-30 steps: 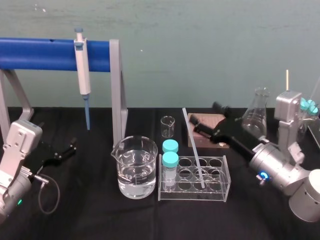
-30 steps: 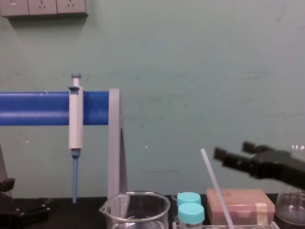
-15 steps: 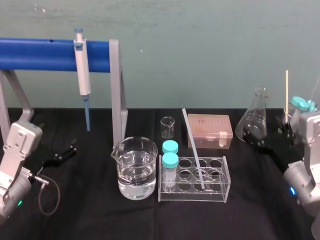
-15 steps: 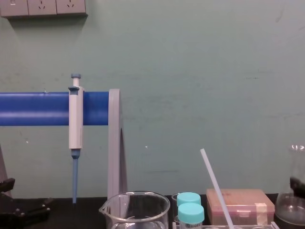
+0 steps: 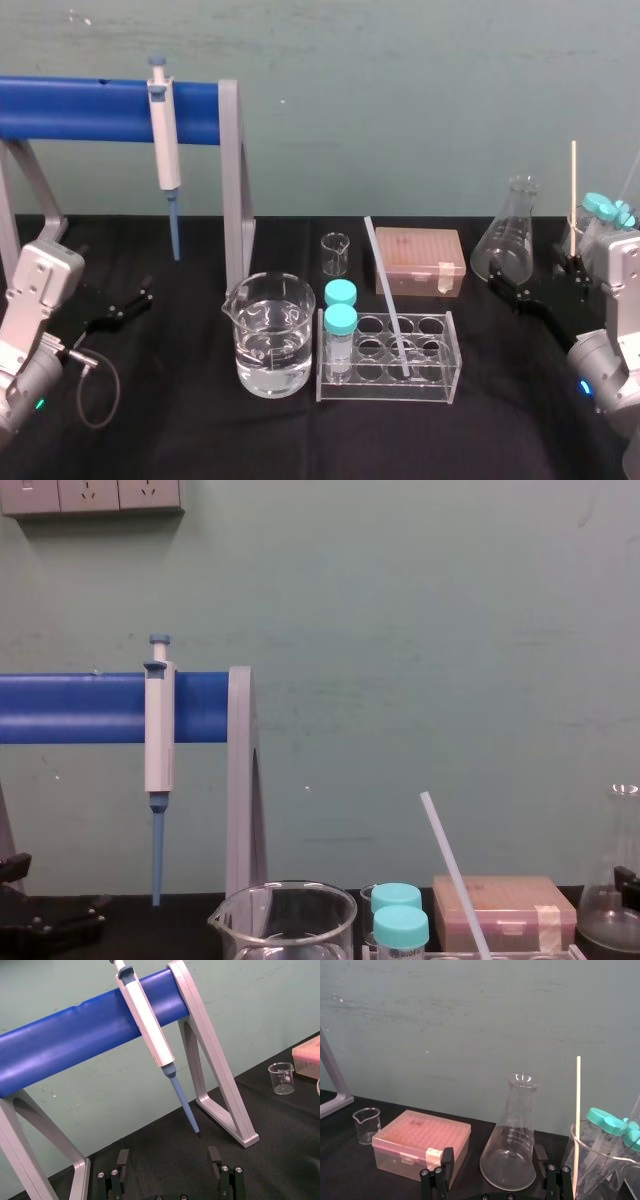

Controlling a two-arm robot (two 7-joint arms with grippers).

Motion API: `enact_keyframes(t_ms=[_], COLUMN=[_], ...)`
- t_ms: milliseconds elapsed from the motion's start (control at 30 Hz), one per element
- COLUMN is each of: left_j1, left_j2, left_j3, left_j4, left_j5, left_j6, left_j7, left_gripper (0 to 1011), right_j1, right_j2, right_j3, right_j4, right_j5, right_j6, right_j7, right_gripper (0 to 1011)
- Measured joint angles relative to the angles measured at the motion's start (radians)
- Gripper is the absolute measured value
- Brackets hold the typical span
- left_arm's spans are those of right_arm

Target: Pick up the stirring rod with one hand, then place it down.

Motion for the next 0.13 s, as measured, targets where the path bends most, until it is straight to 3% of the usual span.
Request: enact_keyframes(t_ms=[133], left_j1=[0.000], left_j2=[0.000], left_j3=[0.000], left_j4=[0.000], left_j5=[0.000], left_j6=[0.000], left_j7=[0.000], left_gripper=[1000], right_j1=[0.000], right_j2=[0.000], right_j3=[0.000], right_j4=[-0.002], right_j5=[0.000], right_j6=[-0.001], right_j7=[0.000], right_gripper=[1000])
